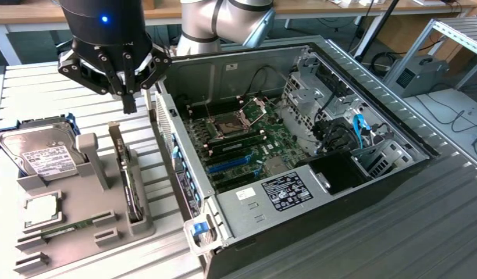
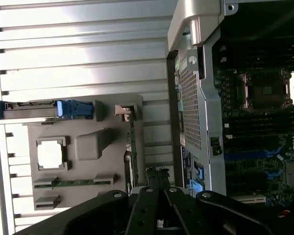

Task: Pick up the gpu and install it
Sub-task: 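Reach for the gpu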

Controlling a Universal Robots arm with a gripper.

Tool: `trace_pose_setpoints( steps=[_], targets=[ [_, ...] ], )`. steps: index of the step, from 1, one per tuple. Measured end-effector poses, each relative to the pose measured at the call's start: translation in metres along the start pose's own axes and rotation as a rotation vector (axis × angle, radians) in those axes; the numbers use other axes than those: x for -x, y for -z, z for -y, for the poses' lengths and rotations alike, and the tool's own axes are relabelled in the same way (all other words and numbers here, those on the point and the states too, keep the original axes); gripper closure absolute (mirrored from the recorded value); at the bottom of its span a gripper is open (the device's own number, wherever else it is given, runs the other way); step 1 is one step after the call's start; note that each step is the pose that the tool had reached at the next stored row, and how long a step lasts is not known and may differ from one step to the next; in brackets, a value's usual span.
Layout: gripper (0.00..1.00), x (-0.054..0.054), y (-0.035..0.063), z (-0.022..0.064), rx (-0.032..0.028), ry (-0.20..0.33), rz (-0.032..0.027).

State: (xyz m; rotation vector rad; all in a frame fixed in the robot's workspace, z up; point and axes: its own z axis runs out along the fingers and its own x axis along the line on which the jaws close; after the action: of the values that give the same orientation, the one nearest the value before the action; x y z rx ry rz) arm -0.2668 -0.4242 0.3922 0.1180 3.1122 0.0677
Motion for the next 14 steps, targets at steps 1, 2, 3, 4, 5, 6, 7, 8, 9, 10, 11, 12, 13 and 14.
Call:
trace_pose_setpoints(
  steps=[1,2,3,4,5,6,7,8,9,10,11,12,13,14],
  targets=[
    [0.89,0.0000,0.0000,0.0004,0.0000,0.000,0.0000],
    [0.89,0.0000,0.0001,0.0010,-0.0001,0.000,0.0000],
    [0.89,0.0000,0.0001,0.0014,0.0000,0.000,0.0000],
    [0.89,0.0000,0.0001,0.0019,-0.0001,0.000,-0.0001],
    [0.89,0.0000,0.0001,0.0022,0.0000,0.000,0.0000],
    [0.89,0.0000,0.0001,0.0027,0.0000,0.000,0.0000],
    [0.89,0.0000,0.0001,0.0031,0.0000,0.000,0.0000],
    [0.89,0.0000,0.0002,0.0035,0.0000,0.000,0.0000],
    [0.89,0.0000,0.0002,0.0039,-0.0001,0.000,0.0000],
    [0.89,-0.0001,0.0002,0.0043,0.0000,0.000,-0.0001],
    [0.89,-0.0001,0.0002,0.0047,0.0000,0.000,-0.0001],
    [0.89,-0.0001,0.0002,0.0050,0.0000,0.000,0.0000],
    [0.89,-0.0001,0.0002,0.0054,0.0000,0.000,0.0000],
    [0.89,0.0000,0.0002,0.0060,0.0000,0.000,0.0000]
  ],
)
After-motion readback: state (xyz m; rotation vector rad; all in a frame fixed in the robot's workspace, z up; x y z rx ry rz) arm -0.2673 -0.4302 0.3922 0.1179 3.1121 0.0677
